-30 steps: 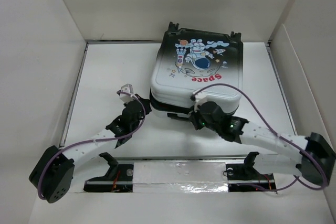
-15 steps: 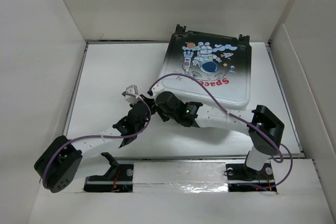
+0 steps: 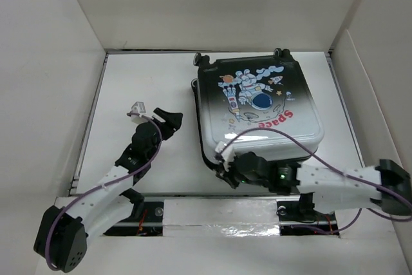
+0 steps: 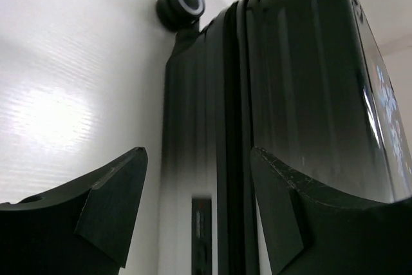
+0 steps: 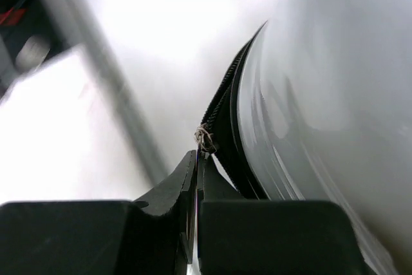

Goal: Pack the luggage

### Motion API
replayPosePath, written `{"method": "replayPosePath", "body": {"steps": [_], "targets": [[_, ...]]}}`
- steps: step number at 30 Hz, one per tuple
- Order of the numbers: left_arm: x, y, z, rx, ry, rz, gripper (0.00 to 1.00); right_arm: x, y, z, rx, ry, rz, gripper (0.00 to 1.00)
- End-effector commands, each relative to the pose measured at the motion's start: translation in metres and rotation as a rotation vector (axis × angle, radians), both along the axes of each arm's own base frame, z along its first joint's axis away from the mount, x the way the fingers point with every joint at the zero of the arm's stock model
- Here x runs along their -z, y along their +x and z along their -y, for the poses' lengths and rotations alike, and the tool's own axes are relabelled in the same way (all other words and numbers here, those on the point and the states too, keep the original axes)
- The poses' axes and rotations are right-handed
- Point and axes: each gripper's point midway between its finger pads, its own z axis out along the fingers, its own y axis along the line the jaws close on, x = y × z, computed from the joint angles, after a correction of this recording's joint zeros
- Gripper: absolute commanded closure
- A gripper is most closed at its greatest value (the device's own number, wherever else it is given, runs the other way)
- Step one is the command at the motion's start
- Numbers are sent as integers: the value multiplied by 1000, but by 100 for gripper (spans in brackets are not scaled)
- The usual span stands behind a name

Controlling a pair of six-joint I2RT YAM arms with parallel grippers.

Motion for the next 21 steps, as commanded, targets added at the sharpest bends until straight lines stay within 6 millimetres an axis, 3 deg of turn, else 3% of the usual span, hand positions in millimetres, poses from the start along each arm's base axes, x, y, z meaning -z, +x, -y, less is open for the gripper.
{"method": "replayPosePath", "body": {"steps": [1,2,3,4,5,6,7,8,9,10,11,12,14,16,17,19,20,21], "targets": [[-25,10,18,57,-39,23,38,-80,-51,7,-116,361,-154,100],[-36,16,23,69,-51,39,37,-72,-54,23,-92,339,-177,100],[-27,24,30,79,-37,7,34,-89,-58,44,-77,405,-179,100],[-34,32,36,92,-31,18,31,-78,-54,57,-9,405,-205,100],[-56,45,44,98,-37,51,29,-70,-54,70,21,387,-221,100],[-41,60,48,92,-10,6,27,-70,-54,78,44,405,-230,100],[-49,70,55,125,-21,15,27,-77,-52,89,75,456,-231,100],[-75,84,68,154,-46,59,26,-73,-51,96,98,441,-236,100],[-63,97,72,157,-38,27,23,-73,-49,100,113,440,-233,100],[-72,106,79,171,-43,48,22,-73,-45,104,142,442,-225,100],[-94,120,82,172,-55,89,20,-72,-45,107,152,426,-225,100],[-80,130,88,178,-44,55,19,-71,-43,108,159,420,-221,100],[-96,141,101,237,-66,77,18,-70,-42,107,163,408,-217,100],[-88,154,103,235,-63,63,13,-68,-42,106,160,401,-217,100],[-99,162,109,242,-72,82,13,-69,-41,103,160,406,-214,100],[-79,177,114,259,-48,26,13,-67,-43,100,146,402,-216,100],[-95,189,121,267,-48,49,13,-68,-43,98,140,409,-216,100],[-62,197,124,274,-2,-41,13,-68,-44,96,134,401,-215,100]]}}
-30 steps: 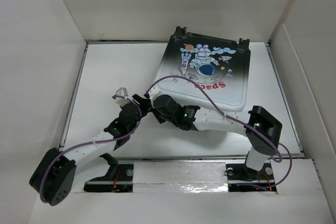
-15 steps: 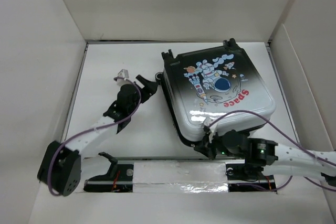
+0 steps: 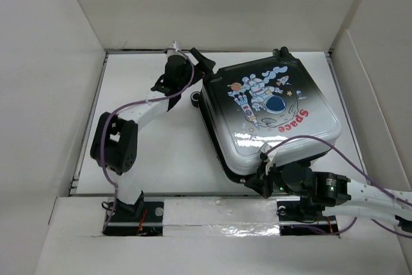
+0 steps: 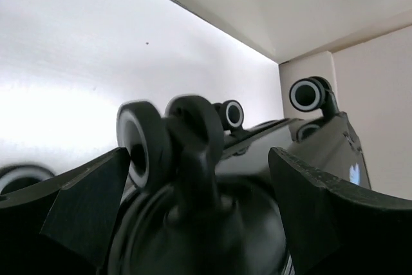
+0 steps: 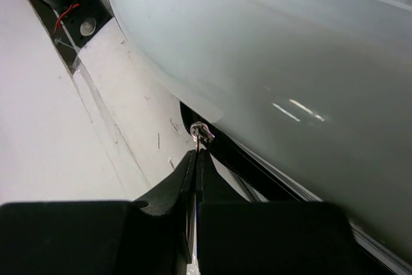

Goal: Pack the luggage

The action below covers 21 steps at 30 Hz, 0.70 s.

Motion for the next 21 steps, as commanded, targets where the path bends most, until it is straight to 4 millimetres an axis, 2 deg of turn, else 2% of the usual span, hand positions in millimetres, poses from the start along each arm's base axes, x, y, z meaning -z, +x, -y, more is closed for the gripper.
{"method": "replayPosePath", "body": {"steps": [1,2,3,6,7,10,11,12,14,17,18,20,21], "targets": [[2,22,16,63,45,-23,13,-57,6,-23,18,197,19,100],[-3,29,20,70,43,-14,13,-57,6,-23,19,194,21,100],[12,32,23,78,50,-40,14,-56,7,-24,20,186,21,100],[18,38,30,87,15,-50,16,-58,8,-27,24,195,23,100],[15,41,33,88,-10,-42,17,-58,8,-28,22,197,21,100],[16,52,39,84,-38,-42,31,-54,7,-29,21,194,10,100],[16,55,41,79,-58,-44,41,-51,7,-29,23,182,6,100],[11,59,43,77,-72,-34,58,-49,7,-28,22,177,3,100],[17,65,49,90,-86,-42,65,-46,7,-25,28,169,-5,100],[16,69,55,107,-107,-34,95,-45,8,-20,45,175,1,100],[19,71,50,97,-106,-38,100,-44,10,-18,56,176,4,100],[14,70,46,103,-122,-16,100,-42,14,-15,81,181,17,100],[24,63,47,119,-128,-30,100,-43,15,-13,90,187,21,100]]}}
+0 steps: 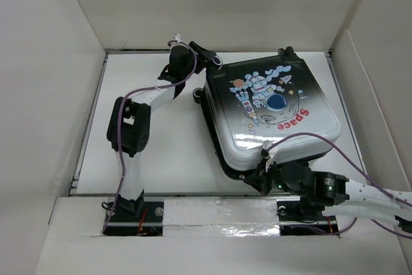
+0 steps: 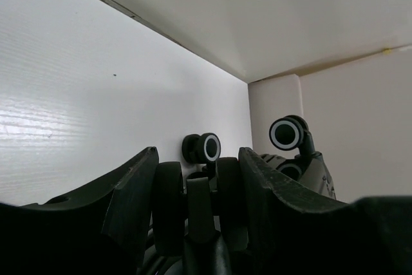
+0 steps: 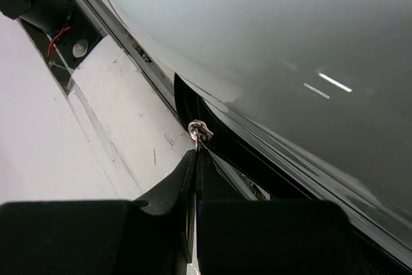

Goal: Pack the luggage

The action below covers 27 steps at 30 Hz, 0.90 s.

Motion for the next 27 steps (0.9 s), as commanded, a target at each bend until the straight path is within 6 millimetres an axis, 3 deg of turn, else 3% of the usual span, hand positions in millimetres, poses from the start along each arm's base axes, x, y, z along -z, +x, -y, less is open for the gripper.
{"method": "replayPosePath", "body": {"steps": [1,5,7,8,9,10,11,12,13,14,15,16,17,18,20,21,22,23,25,27], "targets": [[9,-13,9,86,-22,26,100,-39,9,-6,49,156,43,100],[15,-19,-6,60,11,30,100,-38,21,-2,90,123,66,100],[18,-25,-32,19,10,43,100,-38,33,2,124,99,97,100],[17,-21,-59,-27,-7,42,100,-41,36,1,120,107,108,100],[26,-34,-79,-53,-16,26,100,-41,42,1,124,103,124,100],[21,-32,-109,-106,-44,51,100,-46,55,2,137,91,157,100],[20,-42,-112,-107,-50,56,100,-48,63,3,145,82,177,100],[42,-53,-141,-162,-41,17,100,-50,72,4,149,72,195,100],[24,-61,-152,-181,-52,64,100,-52,96,16,209,38,242,100],[24,-67,-164,-219,-49,66,100,-50,107,11,182,26,244,100],[41,-80,-178,-255,-47,31,100,-58,118,11,171,33,260,100],[20,-91,-181,-264,-64,87,100,-60,133,15,171,14,290,100],[19,-98,-188,-289,-66,91,100,-64,152,25,186,24,289,100],[33,-113,-191,-301,-54,67,100,-76,172,22,182,36,312,100],[19,-130,-198,-328,-41,109,100,-88,195,26,154,30,349,100],[17,-144,-202,-335,-32,120,100,-79,206,25,151,-8,321,100],[23,-152,-204,-342,-4,106,100,-102,215,23,149,-7,366,100],[25,-158,-207,-348,13,109,100,-94,220,31,166,-58,351,100],[29,-172,-207,-337,64,102,100,-106,220,44,203,-56,379,100],[30,-182,-191,-298,103,116,100,-89,206,58,225,-67,336,100]]}}
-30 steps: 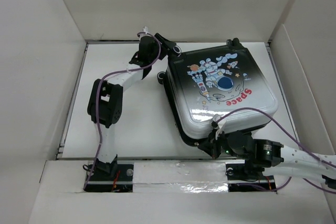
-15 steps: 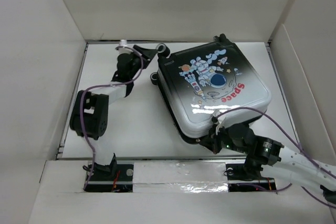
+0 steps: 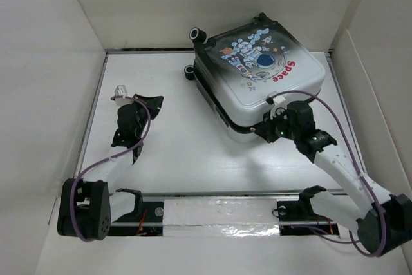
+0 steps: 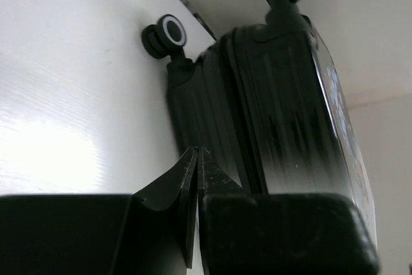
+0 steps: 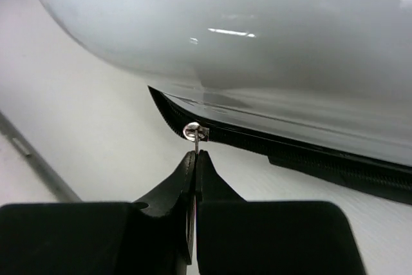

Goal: Pack the luggage

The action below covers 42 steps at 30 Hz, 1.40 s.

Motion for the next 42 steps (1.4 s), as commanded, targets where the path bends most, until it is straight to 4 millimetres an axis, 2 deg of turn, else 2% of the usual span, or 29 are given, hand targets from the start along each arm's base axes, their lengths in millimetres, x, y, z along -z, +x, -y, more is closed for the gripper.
{"method": "replayPosePath", "body": {"steps": [1,2,4,5,6,7,8,10,12,13,14,15,16,17,18,20,21,22,24,25,27,28,29,33,35,36,38,42], "targets": [[-5,-15,14,41,104,33,100,-87,14,20,69,90,346,100],[-7,-22,34,98,126,45,100,-61,5,29,119,82,285,100],[-5,-31,59,160,153,43,100,-47,-8,43,196,105,259,100],[-1,-34,68,170,172,34,100,-57,-17,54,281,165,279,100],[-4,-43,96,234,196,47,100,-40,-24,56,293,179,255,100],[5,-47,107,257,220,22,100,-41,-29,63,338,207,246,100],[7,-49,116,261,236,23,100,-43,-31,75,400,207,260,100],[11,-60,147,350,232,37,100,-57,-48,85,430,233,305,100],[7,-72,174,455,206,61,100,-63,-58,78,368,255,311,100],[15,-84,196,526,229,53,100,-64,-61,71,327,252,291,100],[17,-89,208,558,243,56,100,-58,-68,60,240,236,256,100],[9,-91,222,585,248,79,100,-47,-69,51,195,215,200,100],[18,-99,238,628,265,69,100,-39,-71,47,170,208,182,100],[19,-101,245,645,264,67,100,-36,-73,43,150,212,174,100],[12,-97,253,656,247,83,100,-37,-77,35,111,226,185,100],[18,-105,273,703,243,82,100,-35,-79,34,112,207,179,100],[9,-103,283,712,238,100,100,-30,-83,33,109,195,156,100],[18,-100,286,715,257,77,100,-29,-88,28,89,198,144,100],[18,-102,290,725,255,76,100,-26,-81,42,230,194,127,99],[13,-103,290,723,244,91,100,-27,-82,43,252,203,132,83],[12,-104,284,713,256,96,100,-32,-74,61,382,235,171,70],[10,-106,281,712,266,96,100,-32,-72,63,405,248,184,65],[7,-106,278,706,280,103,100,-29,-67,72,467,242,193,55],[21,-111,267,717,316,64,100,-20,-53,79,539,204,175,49],[22,-111,260,713,310,58,100,-21,-46,81,548,175,201,44],[26,-109,255,702,313,49,100,-27,-40,82,546,177,226,42],[24,-114,255,741,294,54,100,-24,-35,78,503,129,219,36],[24,-110,248,742,301,55,100,-14,-27,77,468,105,187,35]]}}
